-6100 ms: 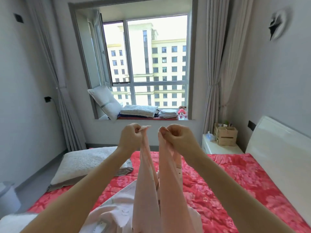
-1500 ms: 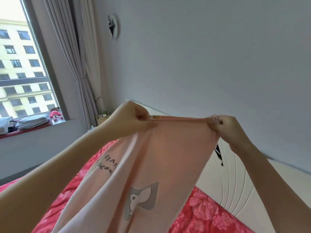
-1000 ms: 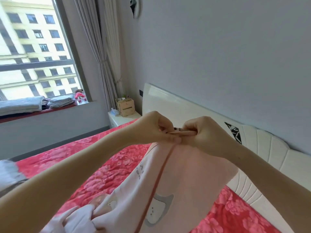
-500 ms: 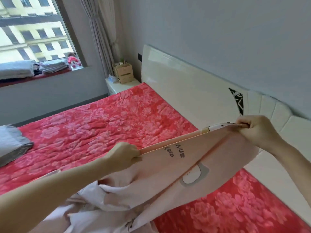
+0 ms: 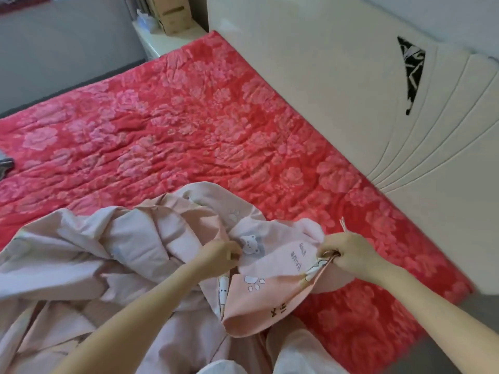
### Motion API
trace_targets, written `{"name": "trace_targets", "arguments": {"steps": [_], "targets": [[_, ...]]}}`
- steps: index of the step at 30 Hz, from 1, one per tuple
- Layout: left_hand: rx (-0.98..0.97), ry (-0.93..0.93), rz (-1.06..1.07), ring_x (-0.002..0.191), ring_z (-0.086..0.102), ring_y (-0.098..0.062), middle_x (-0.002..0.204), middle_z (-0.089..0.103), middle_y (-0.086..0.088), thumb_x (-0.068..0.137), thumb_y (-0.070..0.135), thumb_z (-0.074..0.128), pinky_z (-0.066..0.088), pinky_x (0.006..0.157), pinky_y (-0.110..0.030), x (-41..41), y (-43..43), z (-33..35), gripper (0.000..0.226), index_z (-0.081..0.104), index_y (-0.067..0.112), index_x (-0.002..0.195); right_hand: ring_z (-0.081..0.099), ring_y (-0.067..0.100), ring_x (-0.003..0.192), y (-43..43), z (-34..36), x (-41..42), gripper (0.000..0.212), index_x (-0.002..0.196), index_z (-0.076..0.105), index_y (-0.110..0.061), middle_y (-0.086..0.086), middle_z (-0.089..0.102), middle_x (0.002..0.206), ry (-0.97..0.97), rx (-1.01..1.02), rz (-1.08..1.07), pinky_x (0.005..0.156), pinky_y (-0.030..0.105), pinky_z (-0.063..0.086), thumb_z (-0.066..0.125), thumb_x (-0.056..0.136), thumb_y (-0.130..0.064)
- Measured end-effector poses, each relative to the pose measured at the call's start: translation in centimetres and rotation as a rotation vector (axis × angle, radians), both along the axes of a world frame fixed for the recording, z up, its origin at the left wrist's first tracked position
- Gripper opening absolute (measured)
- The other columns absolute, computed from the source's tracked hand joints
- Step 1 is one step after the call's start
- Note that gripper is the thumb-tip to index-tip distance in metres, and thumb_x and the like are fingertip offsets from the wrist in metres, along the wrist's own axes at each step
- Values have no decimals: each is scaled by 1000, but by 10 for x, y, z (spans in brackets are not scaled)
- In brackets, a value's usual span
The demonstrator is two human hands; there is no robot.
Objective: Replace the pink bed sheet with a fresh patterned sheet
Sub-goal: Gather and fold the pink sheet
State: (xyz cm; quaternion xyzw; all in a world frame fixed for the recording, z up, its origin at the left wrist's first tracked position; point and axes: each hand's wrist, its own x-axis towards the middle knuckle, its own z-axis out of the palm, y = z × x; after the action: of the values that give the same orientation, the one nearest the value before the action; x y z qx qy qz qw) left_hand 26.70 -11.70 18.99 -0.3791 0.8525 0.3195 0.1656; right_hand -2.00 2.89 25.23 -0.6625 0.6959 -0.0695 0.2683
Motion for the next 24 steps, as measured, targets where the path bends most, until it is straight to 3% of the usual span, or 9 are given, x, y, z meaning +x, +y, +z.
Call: {"name": "trace_targets", "arguments": {"steps": [2,5,7,9,11,15,19,21,24], "targets": [[91,45,-67,118,41,-19,115,55,7,80,19,66,35,100,-26,-28,8,2,43,60,27,122,56,-2,77,-3,2,-4,38,73,74,-23,-20,64,69,-99,-57,-36,72,30,48,45,58,-5],[257,-35,-182,116,46,-16,128,53,7,78,20,68,37,93,-26,-55,18,-17,56,51,29,130,54,-12,72,-12,15,-12,39,74,75,-19,-29,58,66,-157,-78,-80,62,14,39,43,57,-5],[227,-69,-306,114,49,-17,126,56,5,79,21,67,38,91,-28,-69,26,-28,49,52,23,126,58,-8,71,-17,21,-23,39,74,75,-19,-27,62,70,-196,-70,-115,72,11,40,45,59,0],[260,-59,-300,94,54,-18,95,61,4,82,21,64,40,77,-28,-79,23,-36,11,55,20,87,64,3,72,-21,29,-39,42,74,75,-21,-18,66,71,-234,-82,-172,99,23,40,51,65,13],[215,-59,-271,65,44,-14,63,45,7,85,25,61,32,59,-25,-73,8,-45,34,38,21,60,68,11,81,-27,44,-55,54,70,74,-30,-14,69,72,-265,-131,-286,100,30,43,56,68,21],[-220,62,-94,70,51,-26,64,51,2,86,17,56,34,59,-32,-59,-74,3,19,57,19,67,57,-10,62,-39,77,-86,66,63,69,-49,-24,65,62,-325,-243,-508,61,5,41,59,73,15],[-1045,766,164,81,51,-35,78,57,-23,74,-2,63,40,64,-38,-75,-178,129,12,58,-5,64,52,-11,52,-61,94,-89,66,58,67,-49,-25,61,53,-407,-345,-554,53,3,36,61,74,15],[-1157,828,164,83,45,-29,82,58,-22,73,-1,58,38,69,-31,-80,-185,146,8,58,-3,65,51,-11,50,-70,100,-88,68,58,68,-49,-25,60,52,-422,-395,-577,50,3,35,61,76,17],[-1045,556,-171,66,54,-29,71,54,-17,66,-5,64,49,50,-40,-60,-174,94,10,58,1,61,51,-8,50,-72,106,-98,65,58,69,-44,-22,61,52,-441,-445,-611,50,4,36,61,75,18]]}}
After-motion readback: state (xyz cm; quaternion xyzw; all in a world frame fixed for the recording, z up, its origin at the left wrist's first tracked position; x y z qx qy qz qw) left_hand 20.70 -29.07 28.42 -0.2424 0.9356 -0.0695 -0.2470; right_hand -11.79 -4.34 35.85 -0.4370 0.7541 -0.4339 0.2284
